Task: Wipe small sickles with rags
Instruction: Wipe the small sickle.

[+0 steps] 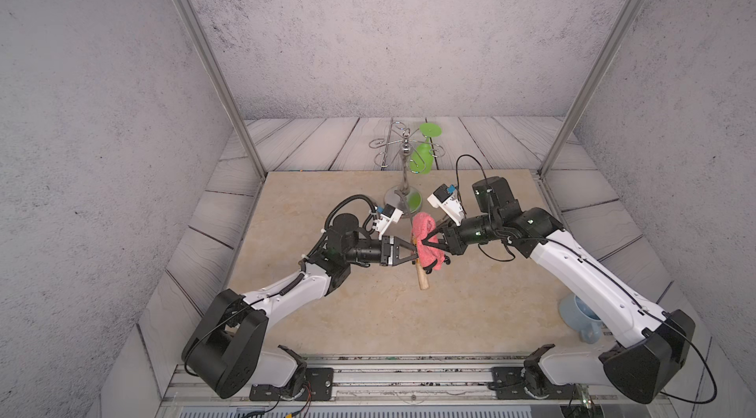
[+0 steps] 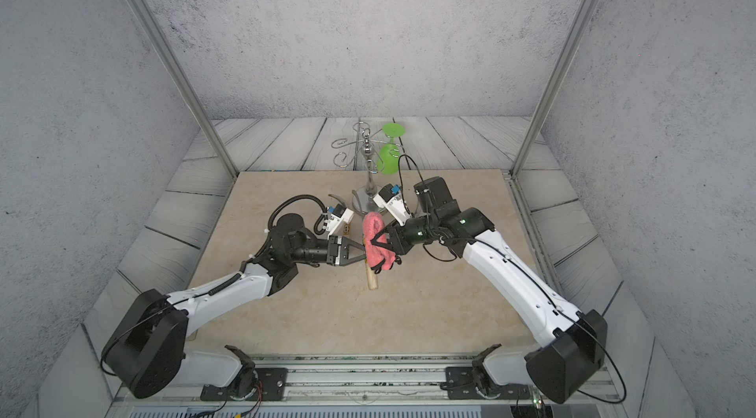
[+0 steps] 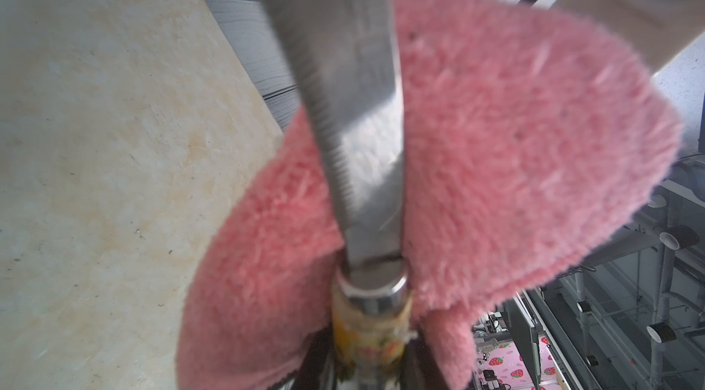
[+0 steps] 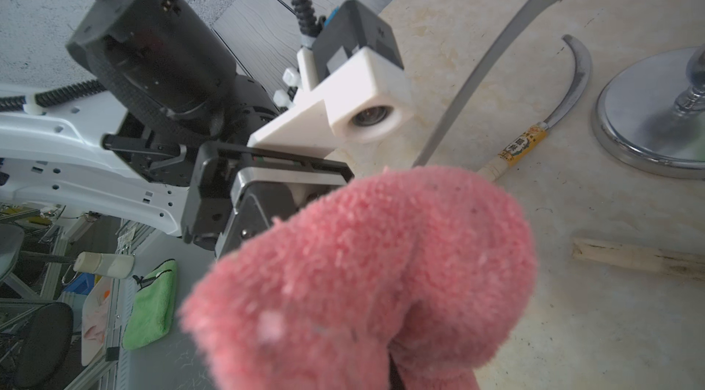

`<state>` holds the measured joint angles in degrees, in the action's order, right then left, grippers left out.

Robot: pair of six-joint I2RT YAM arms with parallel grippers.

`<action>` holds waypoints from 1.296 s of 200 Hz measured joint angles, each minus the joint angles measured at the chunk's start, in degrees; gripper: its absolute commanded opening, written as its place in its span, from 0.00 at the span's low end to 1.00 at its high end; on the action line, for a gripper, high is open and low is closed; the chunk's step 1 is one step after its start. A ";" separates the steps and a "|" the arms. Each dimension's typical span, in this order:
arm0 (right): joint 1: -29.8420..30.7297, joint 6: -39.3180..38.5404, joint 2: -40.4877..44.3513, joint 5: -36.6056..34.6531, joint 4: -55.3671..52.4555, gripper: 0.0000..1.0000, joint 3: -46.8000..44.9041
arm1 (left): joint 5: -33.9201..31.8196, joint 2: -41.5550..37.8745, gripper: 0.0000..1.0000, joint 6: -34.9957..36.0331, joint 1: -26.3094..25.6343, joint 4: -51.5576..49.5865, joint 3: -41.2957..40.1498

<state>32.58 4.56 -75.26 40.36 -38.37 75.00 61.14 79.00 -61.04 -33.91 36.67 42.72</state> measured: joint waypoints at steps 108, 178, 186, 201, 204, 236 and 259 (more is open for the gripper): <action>1.20 4.04 5.70 -1.92 8.04 0.17 -8.98 | 2.16 0.94 0.00 1.73 1.31 -3.26 2.43; 5.86 6.93 6.45 -0.50 5.55 0.17 -16.55 | -0.94 2.19 0.00 1.95 2.99 0.98 7.08; 6.25 7.23 6.45 -0.09 5.27 0.17 -17.11 | -1.42 2.19 0.00 1.97 3.04 1.90 7.52; 6.64 7.50 6.47 0.26 5.18 0.17 -17.44 | -1.86 2.19 0.00 2.14 3.37 2.60 7.58; 6.64 7.52 6.47 0.26 5.18 0.17 -17.46 | -2.01 2.21 0.00 2.14 3.43 2.62 7.58; 6.64 8.02 7.15 -0.79 4.70 0.17 -18.95 | -2.82 2.45 0.00 2.36 4.13 2.75 7.58; 6.60 8.48 8.33 -4.26 2.40 0.17 -19.45 | -3.04 2.71 0.00 2.34 4.83 2.91 7.58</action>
<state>39.18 13.04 -66.94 36.10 -35.97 55.55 58.11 81.71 -58.70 -29.08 39.57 50.30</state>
